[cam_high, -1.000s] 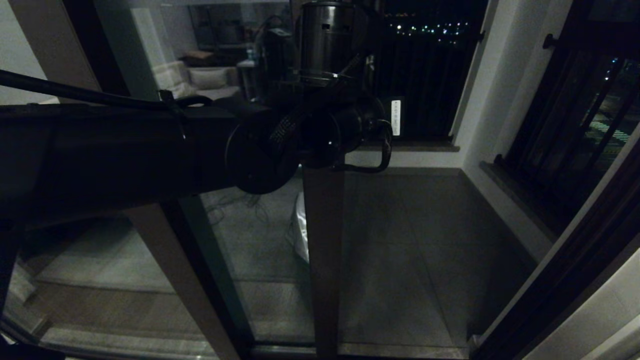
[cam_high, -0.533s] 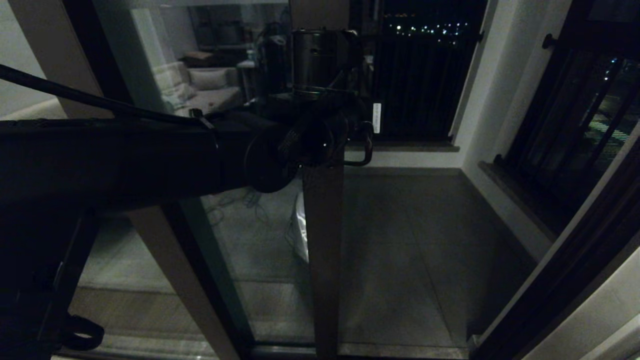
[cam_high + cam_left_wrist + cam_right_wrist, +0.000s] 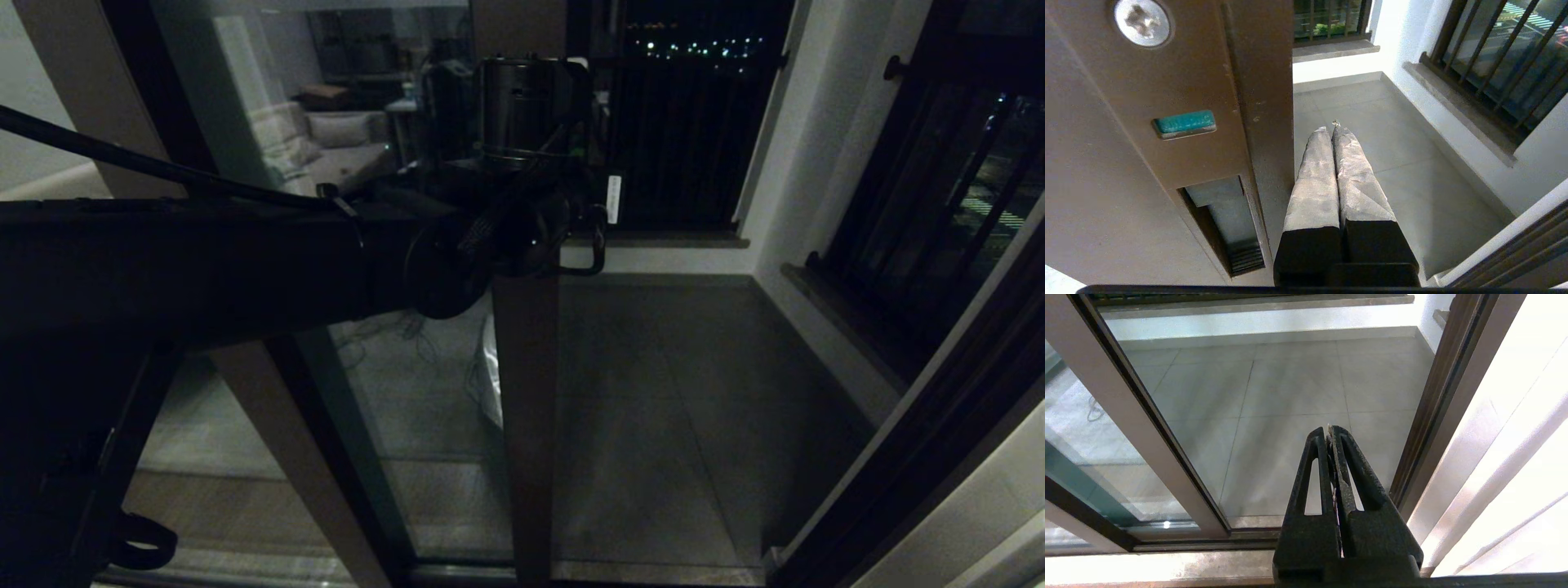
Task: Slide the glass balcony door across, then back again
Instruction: Open the slid door
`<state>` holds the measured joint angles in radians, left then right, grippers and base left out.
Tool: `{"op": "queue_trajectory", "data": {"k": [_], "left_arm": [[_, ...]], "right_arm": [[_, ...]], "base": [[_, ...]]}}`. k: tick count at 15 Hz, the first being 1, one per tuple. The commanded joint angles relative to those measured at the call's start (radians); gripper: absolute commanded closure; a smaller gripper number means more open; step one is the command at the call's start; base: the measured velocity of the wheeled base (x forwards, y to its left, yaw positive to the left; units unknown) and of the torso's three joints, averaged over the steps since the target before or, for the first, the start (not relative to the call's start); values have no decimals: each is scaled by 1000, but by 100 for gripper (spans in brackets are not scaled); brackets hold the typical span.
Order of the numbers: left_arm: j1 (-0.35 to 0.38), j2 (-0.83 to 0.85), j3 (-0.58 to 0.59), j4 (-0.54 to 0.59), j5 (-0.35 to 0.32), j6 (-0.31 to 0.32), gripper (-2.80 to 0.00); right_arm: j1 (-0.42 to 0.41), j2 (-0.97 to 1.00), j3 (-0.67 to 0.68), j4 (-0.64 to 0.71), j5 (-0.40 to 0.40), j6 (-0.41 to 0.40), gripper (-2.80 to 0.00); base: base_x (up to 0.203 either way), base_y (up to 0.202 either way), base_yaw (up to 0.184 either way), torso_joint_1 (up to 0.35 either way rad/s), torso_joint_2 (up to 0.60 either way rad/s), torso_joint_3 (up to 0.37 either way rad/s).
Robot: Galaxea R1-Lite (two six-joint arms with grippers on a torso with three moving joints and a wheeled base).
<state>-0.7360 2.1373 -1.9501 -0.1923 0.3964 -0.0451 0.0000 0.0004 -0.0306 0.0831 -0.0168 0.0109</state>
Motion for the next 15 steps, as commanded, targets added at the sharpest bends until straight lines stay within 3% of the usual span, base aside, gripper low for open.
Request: {"op": "queue_trajectory", "data": {"k": [1, 15], "left_arm": [[1, -14, 3, 1, 10, -1, 0], [30, -59, 60, 1, 42, -1, 0]], "right_arm": [[0, 0, 0, 0, 0, 0, 0], [0, 0, 0, 1, 0, 0, 0]], "base": [[0, 0, 0, 0, 0, 0], [0, 0, 0, 0, 0, 0]]}}
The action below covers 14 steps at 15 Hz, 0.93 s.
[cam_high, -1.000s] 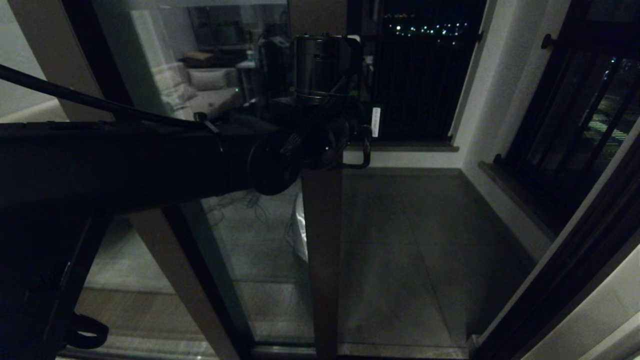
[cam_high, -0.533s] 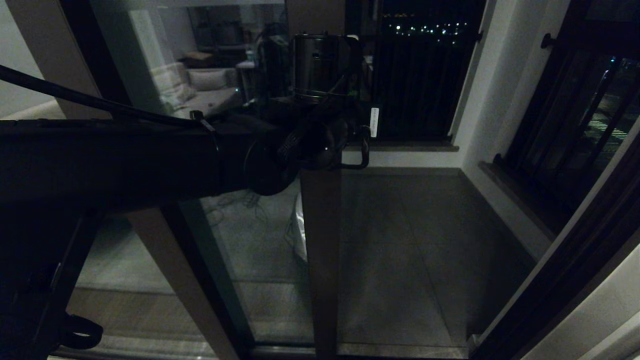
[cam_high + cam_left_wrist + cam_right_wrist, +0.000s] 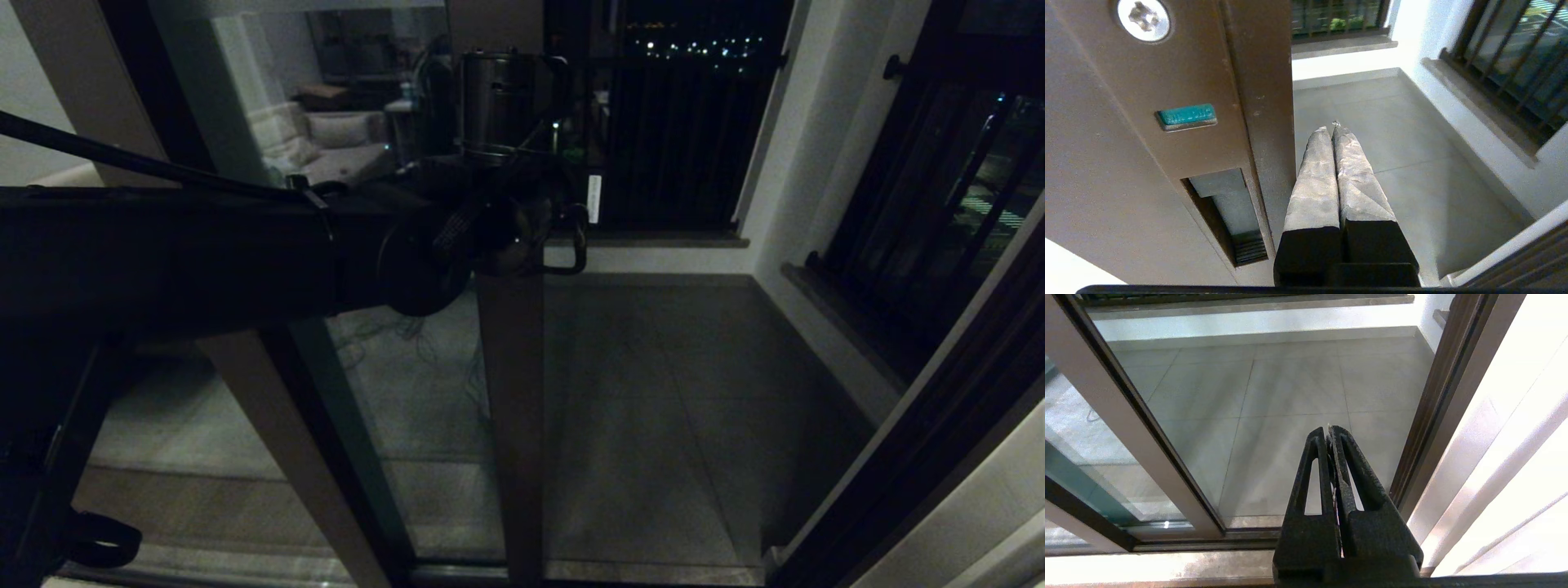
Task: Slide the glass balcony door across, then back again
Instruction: Open the slid door
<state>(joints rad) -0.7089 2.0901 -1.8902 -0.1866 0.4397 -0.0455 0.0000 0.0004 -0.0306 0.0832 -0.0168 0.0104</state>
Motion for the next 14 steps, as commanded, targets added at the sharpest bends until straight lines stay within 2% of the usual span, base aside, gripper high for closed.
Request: {"op": "queue_trajectory", "data": {"k": [1, 14], "left_arm": [[3, -16, 1, -5, -1, 0, 0], [78, -92, 102, -5, 1, 1, 0]], "right_arm": [[0, 0, 0, 0, 0, 0, 0], [0, 0, 0, 1, 0, 0, 0]], "base": [[0, 0, 0, 0, 0, 0], [0, 0, 0, 0, 0, 0]]}}
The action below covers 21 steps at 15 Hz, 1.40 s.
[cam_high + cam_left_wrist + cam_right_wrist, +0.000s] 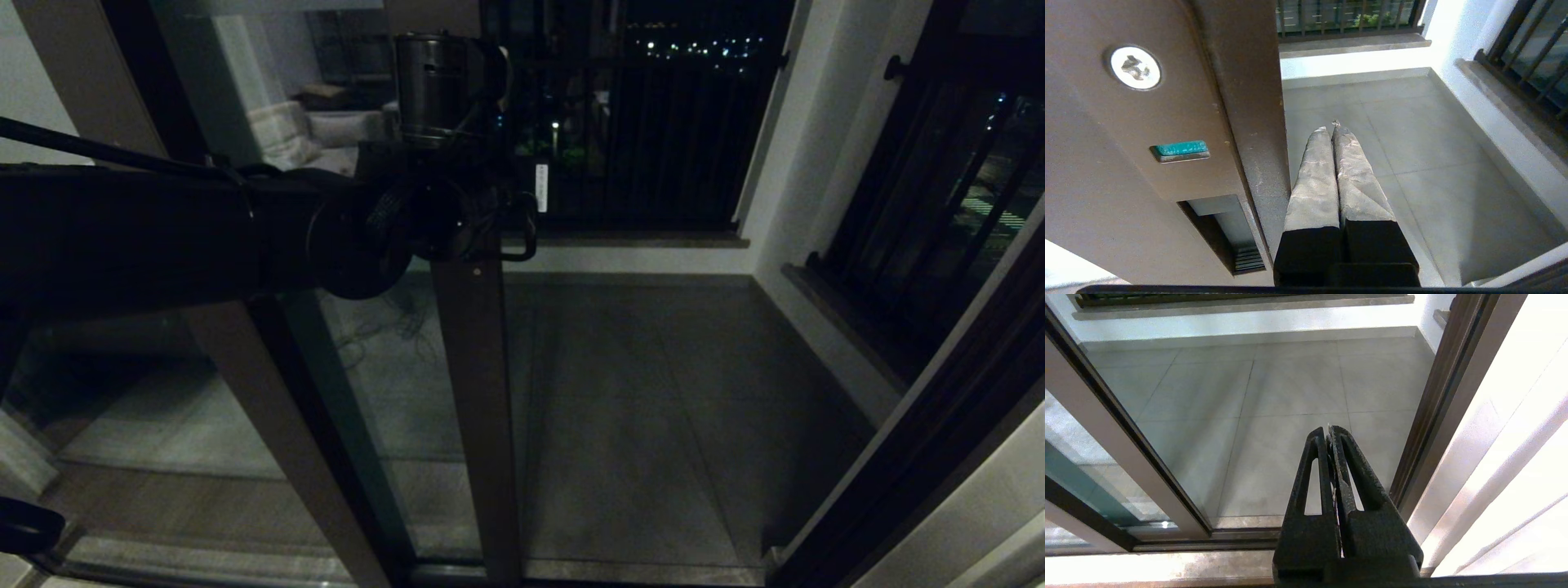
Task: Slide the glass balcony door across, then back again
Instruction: Open the slid door
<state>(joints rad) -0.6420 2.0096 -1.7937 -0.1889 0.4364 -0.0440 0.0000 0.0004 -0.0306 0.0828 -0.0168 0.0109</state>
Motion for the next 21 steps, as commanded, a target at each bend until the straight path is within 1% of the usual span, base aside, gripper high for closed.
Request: {"op": "queue_trajectory", "data": {"k": [1, 5, 10, 14, 19, 21], "left_arm": [[22, -19, 21, -3, 4, 0, 0], [61, -55, 92, -4, 2, 0, 0], [73, -80, 106, -4, 2, 0, 0], [103, -98, 115, -3, 1, 1, 0], [121, -136, 169, -4, 1, 1, 0], [141, -147, 178, -4, -1, 0, 0]], "right_arm": [[0, 0, 0, 1, 0, 0, 0], [0, 0, 0, 2, 0, 0, 0], [0, 0, 0, 0, 0, 0, 0], [0, 0, 0, 2, 0, 0, 0], [0, 0, 0, 0, 0, 0, 0], [0, 0, 0, 0, 0, 0, 0]], "base": [[0, 0, 0, 0, 0, 0], [0, 0, 0, 0, 0, 0], [0, 0, 0, 0, 0, 0], [0, 0, 0, 0, 0, 0], [0, 0, 0, 0, 0, 0], [0, 0, 0, 0, 0, 0]]}}
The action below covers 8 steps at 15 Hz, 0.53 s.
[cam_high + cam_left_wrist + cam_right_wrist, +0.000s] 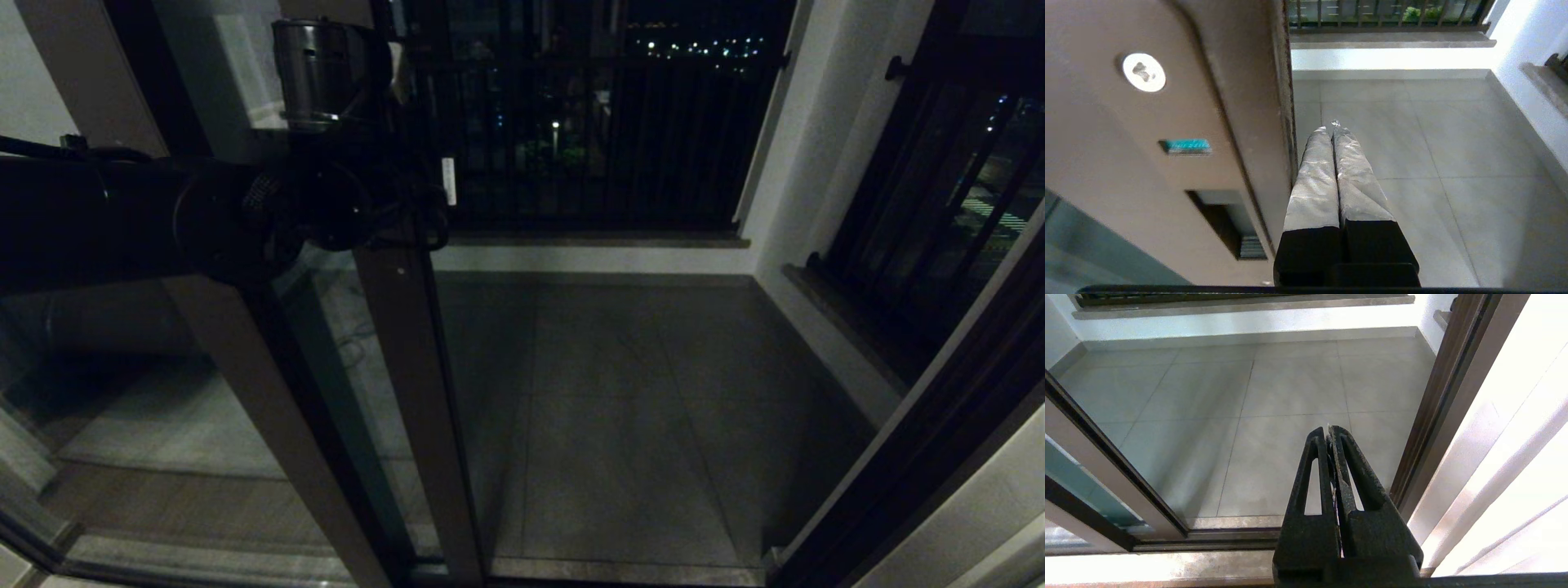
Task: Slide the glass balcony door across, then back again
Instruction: Open the slid door
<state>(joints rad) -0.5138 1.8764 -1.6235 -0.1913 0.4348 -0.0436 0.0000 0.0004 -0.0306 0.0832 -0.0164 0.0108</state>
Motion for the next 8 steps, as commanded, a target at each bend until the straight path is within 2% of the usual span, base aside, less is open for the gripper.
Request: {"op": "queue_trajectory", "data": {"k": [1, 8], "left_arm": [[22, -17, 13, -2, 1, -1, 0], [82, -22, 19, 0, -1, 1, 0]], "right_arm": [[0, 0, 0, 1, 0, 0, 0], [0, 0, 0, 1, 0, 0, 0]], "base": [[0, 0, 0, 0, 0, 0], [0, 0, 0, 0, 0, 0]]}}
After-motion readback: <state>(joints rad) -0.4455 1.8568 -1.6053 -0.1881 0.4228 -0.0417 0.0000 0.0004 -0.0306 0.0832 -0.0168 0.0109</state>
